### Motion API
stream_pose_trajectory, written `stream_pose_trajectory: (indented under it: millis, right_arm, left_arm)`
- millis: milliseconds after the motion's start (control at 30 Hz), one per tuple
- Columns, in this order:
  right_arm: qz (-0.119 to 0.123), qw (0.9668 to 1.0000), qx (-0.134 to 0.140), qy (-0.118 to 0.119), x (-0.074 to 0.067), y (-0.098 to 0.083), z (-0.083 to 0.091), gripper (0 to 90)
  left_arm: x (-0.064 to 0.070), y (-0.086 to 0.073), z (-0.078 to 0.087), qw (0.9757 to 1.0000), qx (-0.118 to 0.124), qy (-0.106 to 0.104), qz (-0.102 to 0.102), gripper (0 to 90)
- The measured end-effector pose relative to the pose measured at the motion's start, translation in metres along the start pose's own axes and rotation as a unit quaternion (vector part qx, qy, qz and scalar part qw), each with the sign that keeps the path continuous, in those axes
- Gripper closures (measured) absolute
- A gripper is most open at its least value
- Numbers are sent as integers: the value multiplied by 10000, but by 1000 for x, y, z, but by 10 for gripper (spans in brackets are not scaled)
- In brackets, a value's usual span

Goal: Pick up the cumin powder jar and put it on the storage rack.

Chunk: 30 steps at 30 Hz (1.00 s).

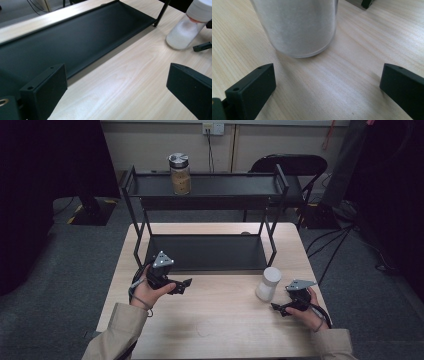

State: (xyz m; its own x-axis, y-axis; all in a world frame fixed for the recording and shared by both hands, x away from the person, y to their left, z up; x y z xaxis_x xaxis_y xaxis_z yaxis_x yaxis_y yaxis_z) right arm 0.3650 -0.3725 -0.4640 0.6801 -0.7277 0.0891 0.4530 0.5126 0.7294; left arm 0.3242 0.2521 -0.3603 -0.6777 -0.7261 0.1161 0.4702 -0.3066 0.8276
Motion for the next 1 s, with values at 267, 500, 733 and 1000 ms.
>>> stream_pose_trajectory:
  millis: [267, 500, 733, 1000]
  right_arm:
    - [1, 10000, -1, 0, 0, 0, 0, 0]
    - [1, 10000, -1, -1, 0, 0, 0, 0]
    - [2, 10000, -1, -2, 0, 0, 0, 0]
    - [2, 10000, -1, -2, 0, 0, 0, 0]
  left_arm:
    - [4, -25, -5, 9998, -115, 142, -3, 24]
    - [7, -53, -12, 9996, -238, 180, -16, 26]
    - [7, -71, -18, 9990, -426, 138, 53, 29]
    - [9, -87, -23, 9975, -662, 217, -105, 31]
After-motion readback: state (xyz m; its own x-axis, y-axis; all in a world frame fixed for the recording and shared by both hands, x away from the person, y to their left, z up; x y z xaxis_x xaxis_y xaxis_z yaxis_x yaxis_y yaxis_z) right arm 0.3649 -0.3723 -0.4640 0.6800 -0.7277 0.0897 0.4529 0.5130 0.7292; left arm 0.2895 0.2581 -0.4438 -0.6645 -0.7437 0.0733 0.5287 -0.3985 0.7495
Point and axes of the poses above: each handheld gripper's, and its own axes: z roughly backward along the jaws, y roughly out of its top, x roughly to its right, the point moved 1 cm from there along -z, roughly forward along the jaws, and after that the axes turned 5 degrees about -y, right-handed, at the moved point
